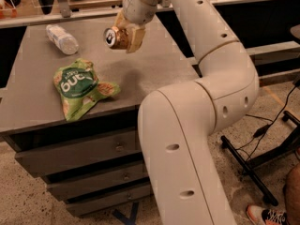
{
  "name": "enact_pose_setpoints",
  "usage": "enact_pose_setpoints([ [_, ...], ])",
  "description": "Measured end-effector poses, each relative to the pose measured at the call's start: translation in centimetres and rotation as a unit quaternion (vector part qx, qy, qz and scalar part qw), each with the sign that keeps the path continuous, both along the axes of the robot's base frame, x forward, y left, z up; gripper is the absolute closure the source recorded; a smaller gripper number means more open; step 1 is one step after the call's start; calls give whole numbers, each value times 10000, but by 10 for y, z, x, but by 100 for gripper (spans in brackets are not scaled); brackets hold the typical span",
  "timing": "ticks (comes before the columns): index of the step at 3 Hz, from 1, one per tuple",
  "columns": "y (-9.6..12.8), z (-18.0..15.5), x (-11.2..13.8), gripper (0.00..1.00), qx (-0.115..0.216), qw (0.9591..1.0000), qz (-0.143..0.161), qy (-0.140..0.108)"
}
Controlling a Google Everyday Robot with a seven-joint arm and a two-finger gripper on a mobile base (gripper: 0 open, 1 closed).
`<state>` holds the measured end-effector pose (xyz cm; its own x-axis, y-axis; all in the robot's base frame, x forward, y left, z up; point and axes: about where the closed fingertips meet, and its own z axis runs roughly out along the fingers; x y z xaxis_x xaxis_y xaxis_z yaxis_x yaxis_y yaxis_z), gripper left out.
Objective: Knock orange can over
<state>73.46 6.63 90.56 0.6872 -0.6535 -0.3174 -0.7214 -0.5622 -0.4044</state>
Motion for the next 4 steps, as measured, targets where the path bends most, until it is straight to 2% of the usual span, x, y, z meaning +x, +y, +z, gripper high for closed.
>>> enact_pose_setpoints([
  [1, -1, -4, 5, 100, -194, 9996, 17, -190],
  [2, -9, -10, -2, 100, -435, 9988, 85, -224],
  [3, -14, -24, -13, 100, -671, 9974, 207, -152],
  [4, -18, -31, -21, 100, -788, 9966, 200, -113],
])
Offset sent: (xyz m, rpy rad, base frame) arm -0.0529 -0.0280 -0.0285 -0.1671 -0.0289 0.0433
